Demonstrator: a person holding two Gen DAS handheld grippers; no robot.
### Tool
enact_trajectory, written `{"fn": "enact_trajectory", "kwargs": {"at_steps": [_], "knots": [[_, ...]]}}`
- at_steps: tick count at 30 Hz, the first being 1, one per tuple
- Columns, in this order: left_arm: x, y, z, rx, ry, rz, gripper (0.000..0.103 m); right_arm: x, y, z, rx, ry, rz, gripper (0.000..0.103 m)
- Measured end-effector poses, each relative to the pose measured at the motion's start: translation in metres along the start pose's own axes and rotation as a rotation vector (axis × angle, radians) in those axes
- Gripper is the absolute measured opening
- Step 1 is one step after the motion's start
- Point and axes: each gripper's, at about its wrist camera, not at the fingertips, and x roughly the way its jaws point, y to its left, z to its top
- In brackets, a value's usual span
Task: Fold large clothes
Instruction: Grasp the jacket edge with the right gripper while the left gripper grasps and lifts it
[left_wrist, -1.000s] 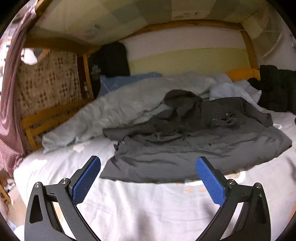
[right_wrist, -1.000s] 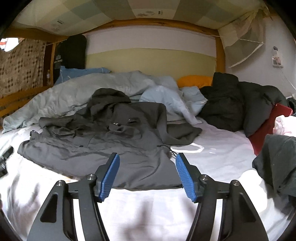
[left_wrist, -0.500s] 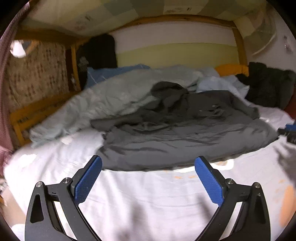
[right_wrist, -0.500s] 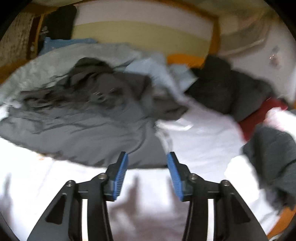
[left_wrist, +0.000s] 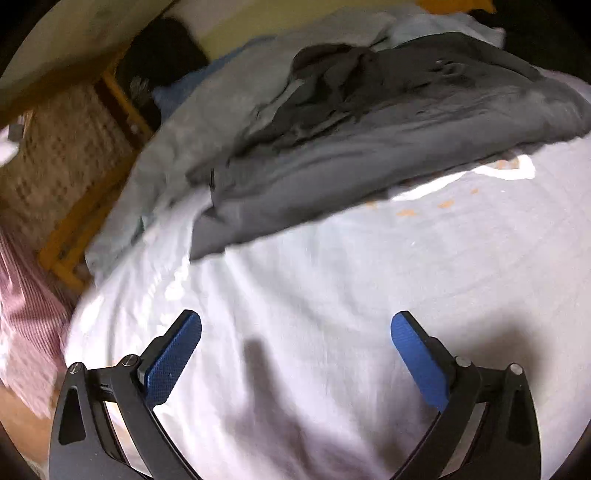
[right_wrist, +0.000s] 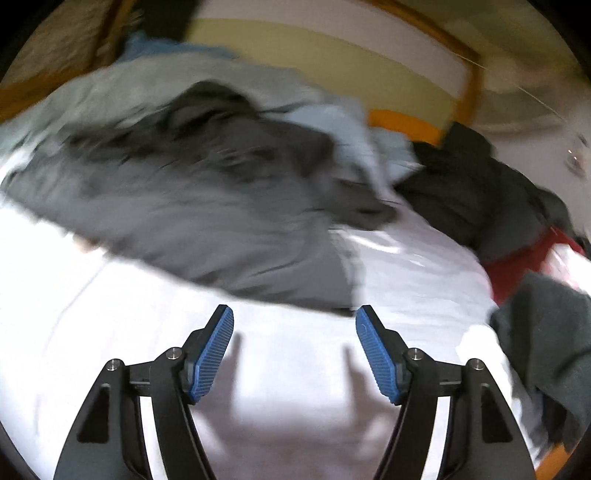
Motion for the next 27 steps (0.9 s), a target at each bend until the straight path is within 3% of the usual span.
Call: {"fn": "enact_trajectory", "kwargs": {"at_steps": [3, 5, 9, 10, 13, 14, 18, 19, 20, 21, 22, 24, 26, 27], "knots": [[0.005, -0.003, 0.016, 0.037, -0.017, -0.048, 0.102, 0.007, 0.041, -0.001, -0.138, 0.02, 0.062, 0.071], [0.022, -0.009, 0.037, 0.109, 0.0, -0.094, 0.102, 0.01, 0.066, 0.003, -0.256, -0.02, 0.03, 0.071], [0.048, -0.014, 0.077, 0.319, -0.082, -0.061, 0.102, 0.025, 0.083, 0.023, -0.382, -0.047, 0.023, 0.077], [0.056, -0.009, 0.086, 0.31, -0.061, -0.084, 0.1, 0.031, 0.083, 0.029, -0.388, -0.042, 0.013, 0.081], [0.081, 0.007, 0.099, 0.198, 0.024, -0.252, 0.099, 0.052, 0.079, 0.042, -0.37, -0.005, 0.044, 0.083], [0.089, 0.008, 0.099, 0.19, 0.028, -0.264, 0.099, 0.058, 0.076, 0.048, -0.352, 0.003, 0.055, 0.085], [0.105, -0.006, 0.101, 0.213, -0.07, -0.139, 0.103, 0.078, 0.079, 0.065, -0.333, 0.001, 0.032, 0.085], [0.112, -0.008, 0.106, 0.2, -0.074, -0.091, 0.103, 0.085, 0.084, 0.07, -0.344, -0.003, 0.027, 0.075], [0.114, -0.008, 0.11, 0.18, -0.063, -0.088, 0.097, 0.087, 0.09, 0.073, -0.363, -0.009, 0.029, 0.041], [0.115, -0.005, 0.112, 0.154, -0.058, -0.104, 0.066, 0.089, 0.095, 0.075, -0.387, -0.015, 0.026, 0.025], [0.114, -0.003, 0.112, 0.139, -0.052, -0.099, 0.047, 0.09, 0.101, 0.075, -0.411, -0.021, -0.014, 0.015], [0.102, 0.001, 0.106, 0.135, -0.085, -0.061, 0.033, 0.085, 0.107, 0.071, -0.418, -0.036, -0.061, 0.009], [0.083, -0.002, 0.1, 0.158, -0.112, 0.016, 0.029, 0.07, 0.106, 0.065, -0.412, -0.082, -0.045, 0.007], [0.074, 0.001, 0.101, 0.155, -0.119, 0.02, 0.028, 0.057, 0.105, 0.06, -0.414, -0.133, -0.04, 0.007]]}}
